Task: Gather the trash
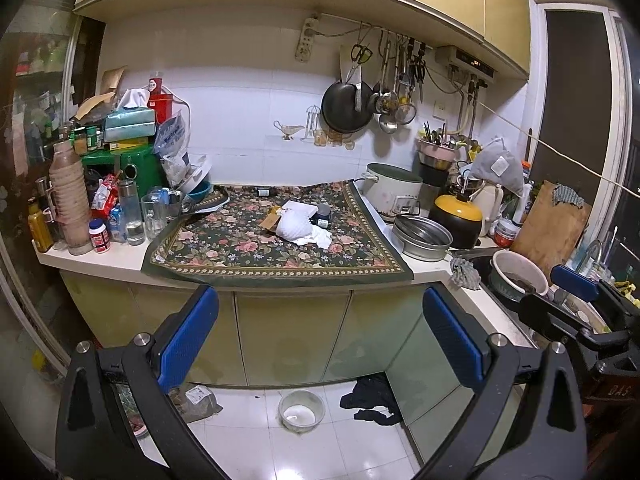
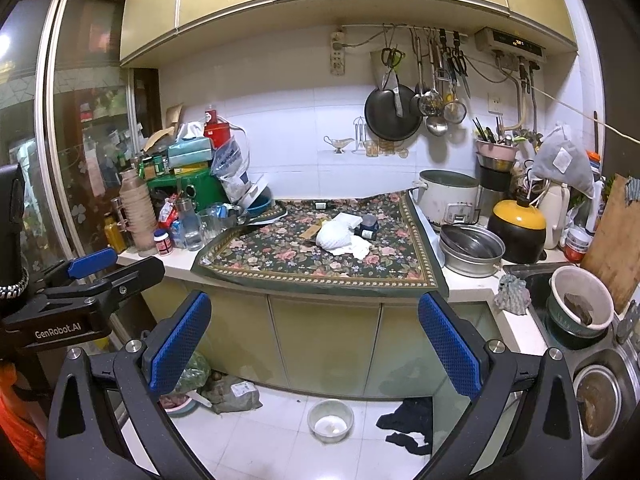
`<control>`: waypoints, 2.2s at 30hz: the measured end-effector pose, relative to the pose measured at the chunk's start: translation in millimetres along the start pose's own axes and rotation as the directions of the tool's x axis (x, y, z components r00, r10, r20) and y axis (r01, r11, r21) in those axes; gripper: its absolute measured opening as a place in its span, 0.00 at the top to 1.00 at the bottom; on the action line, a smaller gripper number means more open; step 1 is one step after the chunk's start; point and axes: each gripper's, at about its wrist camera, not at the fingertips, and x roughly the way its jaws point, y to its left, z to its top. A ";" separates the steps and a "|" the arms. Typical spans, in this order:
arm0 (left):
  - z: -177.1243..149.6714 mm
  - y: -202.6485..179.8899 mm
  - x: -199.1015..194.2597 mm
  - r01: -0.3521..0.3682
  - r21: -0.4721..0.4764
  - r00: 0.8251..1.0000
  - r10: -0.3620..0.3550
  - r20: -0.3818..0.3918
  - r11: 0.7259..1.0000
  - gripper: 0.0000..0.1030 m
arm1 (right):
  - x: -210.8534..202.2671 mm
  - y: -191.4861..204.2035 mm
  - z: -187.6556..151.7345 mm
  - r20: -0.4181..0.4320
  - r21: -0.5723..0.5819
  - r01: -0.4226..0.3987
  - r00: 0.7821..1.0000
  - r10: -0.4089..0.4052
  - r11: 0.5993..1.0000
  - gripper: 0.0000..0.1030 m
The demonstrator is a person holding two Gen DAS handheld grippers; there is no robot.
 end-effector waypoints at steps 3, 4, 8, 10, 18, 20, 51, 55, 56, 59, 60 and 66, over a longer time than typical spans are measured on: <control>0.2 0.7 2.1 0.002 0.002 1.000 -0.002 -0.003 1.000 0.00 | 0.3 -0.4 0.6 -0.001 0.001 -0.002 1.000 0.002 1.000 0.00; -1.2 -0.5 0.4 0.001 -0.002 1.000 -0.001 0.000 1.000 0.00 | 0.5 -0.3 0.8 -0.002 0.000 -0.001 1.000 0.001 1.000 0.00; -1.5 1.4 1.4 0.007 -0.001 1.000 -0.007 -0.001 1.000 0.00 | 0.1 -0.6 -0.3 0.000 -0.003 0.000 1.000 0.000 1.000 0.00; -1.1 1.6 1.7 0.006 -0.001 1.000 -0.006 -0.002 1.000 0.00 | 0.1 -1.3 -0.2 0.001 -0.002 -0.001 1.000 0.001 1.000 0.00; -2.5 0.5 1.7 0.006 -0.001 1.000 -0.006 -0.002 1.000 0.00 | 0.5 0.1 -1.4 0.011 0.005 0.006 1.000 -0.006 1.000 0.00; -2.9 0.4 1.5 0.005 0.000 1.000 -0.005 -0.002 1.000 0.00 | 0.2 0.3 -1.3 0.010 0.005 0.006 1.000 -0.006 1.000 0.00; 11.2 -19.2 28.9 -0.071 -0.021 0.997 0.072 0.001 0.997 0.00 | 22.4 -23.1 15.8 -0.005 0.011 -0.028 1.000 0.028 1.000 0.00; 23.4 -18.6 53.6 -0.095 -0.011 0.995 0.095 -0.005 0.995 0.00 | 41.3 -35.2 22.6 -0.009 0.010 -0.017 1.000 0.017 1.000 0.00; 27.0 -16.7 62.3 -0.095 -0.009 0.995 0.095 -0.009 0.995 0.00 | 46.0 -38.0 24.0 -0.009 0.013 -0.016 1.000 0.016 1.000 0.00; 37.3 -7.7 87.6 -0.103 -0.013 0.995 0.103 -0.003 0.995 0.00 | 63.4 -44.9 28.3 -0.007 0.024 -0.008 1.000 0.008 1.000 0.00; 39.9 -5.0 94.5 -0.107 -0.014 0.994 0.107 -0.001 0.994 0.00 | 72.5 -45.0 30.8 -0.007 0.024 0.000 1.000 0.001 1.000 0.00; 62.3 25.9 160.8 -0.081 0.001 0.997 0.081 0.001 0.997 0.01 | 123.4 -44.7 39.4 -0.019 0.016 0.049 0.999 -0.049 0.999 0.00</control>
